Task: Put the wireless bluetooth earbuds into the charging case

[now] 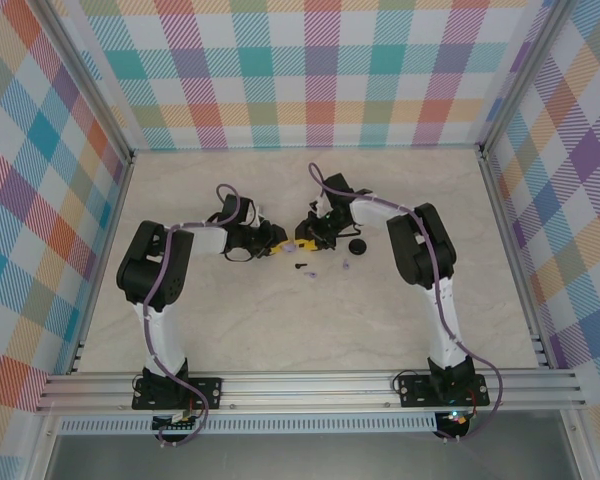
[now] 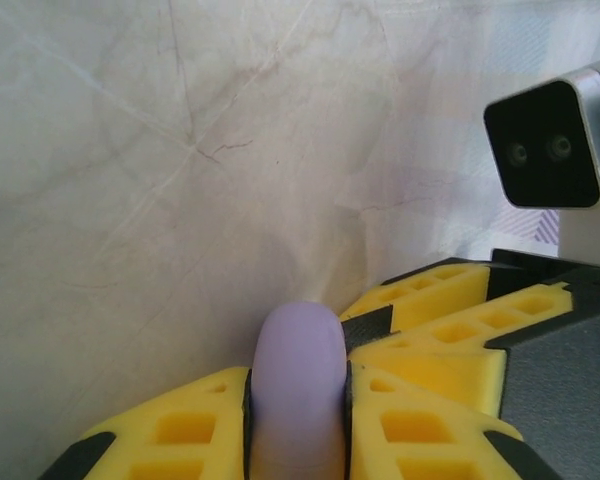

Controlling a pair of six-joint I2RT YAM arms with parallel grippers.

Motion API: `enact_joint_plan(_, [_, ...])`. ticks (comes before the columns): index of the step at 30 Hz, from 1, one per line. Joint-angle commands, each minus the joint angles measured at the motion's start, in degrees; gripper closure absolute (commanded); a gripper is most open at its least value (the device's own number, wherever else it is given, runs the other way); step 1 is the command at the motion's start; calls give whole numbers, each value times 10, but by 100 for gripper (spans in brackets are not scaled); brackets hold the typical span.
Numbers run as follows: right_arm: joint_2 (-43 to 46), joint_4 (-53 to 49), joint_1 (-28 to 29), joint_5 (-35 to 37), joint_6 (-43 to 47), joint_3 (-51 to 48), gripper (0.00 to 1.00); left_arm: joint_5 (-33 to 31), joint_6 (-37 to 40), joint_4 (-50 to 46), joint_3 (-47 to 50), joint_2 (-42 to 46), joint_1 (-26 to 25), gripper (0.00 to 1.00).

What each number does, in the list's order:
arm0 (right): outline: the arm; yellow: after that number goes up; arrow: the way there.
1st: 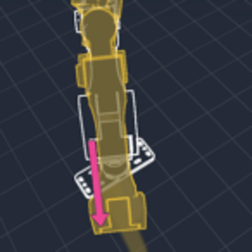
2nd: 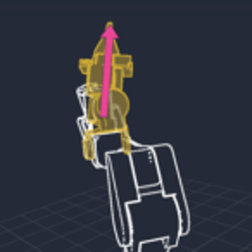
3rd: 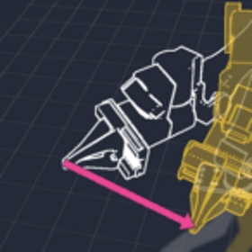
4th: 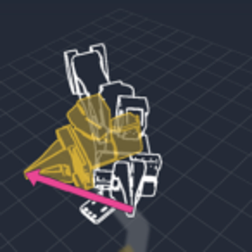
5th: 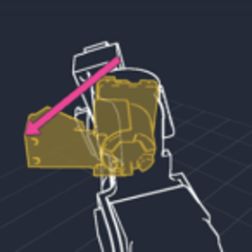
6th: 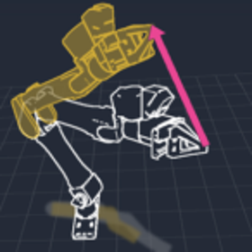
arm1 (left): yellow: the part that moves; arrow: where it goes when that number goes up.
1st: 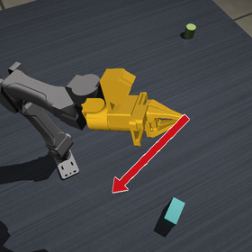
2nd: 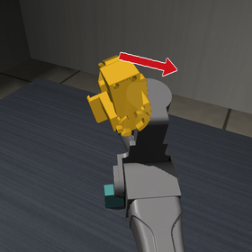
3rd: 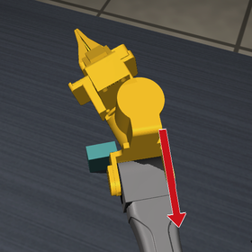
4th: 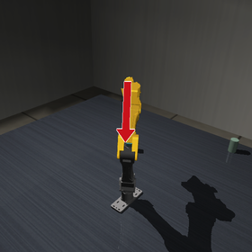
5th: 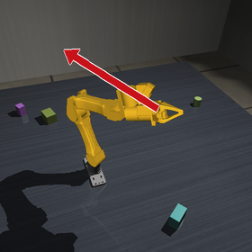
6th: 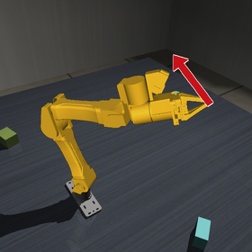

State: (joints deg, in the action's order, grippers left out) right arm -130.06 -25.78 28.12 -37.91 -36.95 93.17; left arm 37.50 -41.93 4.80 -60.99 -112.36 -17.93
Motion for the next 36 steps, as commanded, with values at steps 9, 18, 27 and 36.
enact_joint_plan(9, [267,83,-47,33,103,-153,58,-54,162,63,51,178,-4,86])
enact_joint_plan(18, [395,84,-102,-101,268,-216,42,79,228,137,13,229,-11,84])
enact_joint_plan(27, [425,16,-117,-259,360,-197,46,139,305,128,-24,287,-59,85])
enact_joint_plan(36, [444,24,-102,-301,369,-182,56,165,330,114,-49,294,-95,86])
